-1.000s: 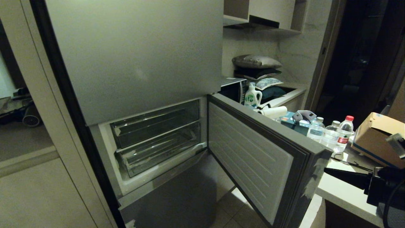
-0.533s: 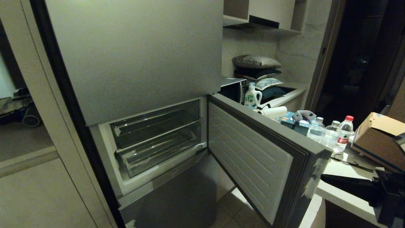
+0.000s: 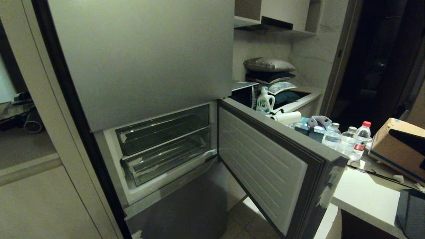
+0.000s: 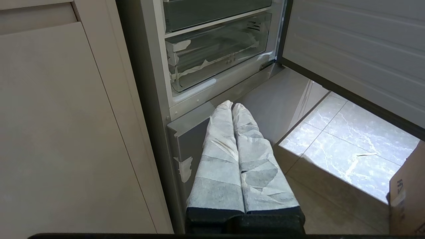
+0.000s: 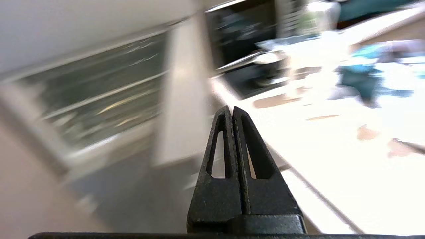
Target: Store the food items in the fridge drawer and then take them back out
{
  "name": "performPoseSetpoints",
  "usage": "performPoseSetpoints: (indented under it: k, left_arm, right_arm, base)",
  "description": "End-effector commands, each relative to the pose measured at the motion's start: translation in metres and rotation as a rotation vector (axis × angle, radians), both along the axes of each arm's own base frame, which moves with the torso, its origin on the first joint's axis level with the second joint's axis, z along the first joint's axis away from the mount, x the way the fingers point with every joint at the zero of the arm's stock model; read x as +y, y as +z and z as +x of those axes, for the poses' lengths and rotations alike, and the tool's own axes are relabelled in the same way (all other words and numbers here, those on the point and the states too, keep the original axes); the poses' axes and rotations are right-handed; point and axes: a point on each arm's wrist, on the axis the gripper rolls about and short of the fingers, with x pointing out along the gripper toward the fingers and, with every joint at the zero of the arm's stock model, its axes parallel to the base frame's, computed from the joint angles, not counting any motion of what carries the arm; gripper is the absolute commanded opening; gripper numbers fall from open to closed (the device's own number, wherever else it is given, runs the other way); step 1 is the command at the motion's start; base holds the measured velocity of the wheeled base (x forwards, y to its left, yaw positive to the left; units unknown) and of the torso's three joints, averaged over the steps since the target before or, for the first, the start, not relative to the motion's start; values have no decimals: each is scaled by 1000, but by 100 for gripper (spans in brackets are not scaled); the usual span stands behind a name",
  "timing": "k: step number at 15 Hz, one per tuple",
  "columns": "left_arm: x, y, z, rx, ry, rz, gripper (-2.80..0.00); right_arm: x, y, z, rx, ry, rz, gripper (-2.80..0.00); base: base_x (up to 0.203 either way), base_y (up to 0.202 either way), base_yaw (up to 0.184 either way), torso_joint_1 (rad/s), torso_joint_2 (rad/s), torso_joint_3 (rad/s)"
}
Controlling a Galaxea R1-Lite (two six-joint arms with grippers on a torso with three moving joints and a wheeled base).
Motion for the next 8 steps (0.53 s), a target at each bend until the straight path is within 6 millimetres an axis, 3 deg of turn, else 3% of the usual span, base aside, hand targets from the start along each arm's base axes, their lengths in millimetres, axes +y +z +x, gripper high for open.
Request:
performPoseSetpoints:
  k: [1, 5, 8]
  left_arm:
    - [0, 0, 0, 1, -1, 0, -280]
    - [0, 0, 0, 0, 0, 0, -280]
    - [0, 0, 0, 1, 0, 0, -280]
  right_arm:
    - [-23, -8, 20, 66, -94, 20, -280]
    - [-45, -52, 70, 262, -114, 81, -280]
    - [-56, -83, 98, 315, -95, 108, -280]
  base:
    - [0, 0, 0, 0, 0, 0]
    - [0, 0, 0, 0, 0, 0]
    - [0, 0, 0, 0, 0, 0]
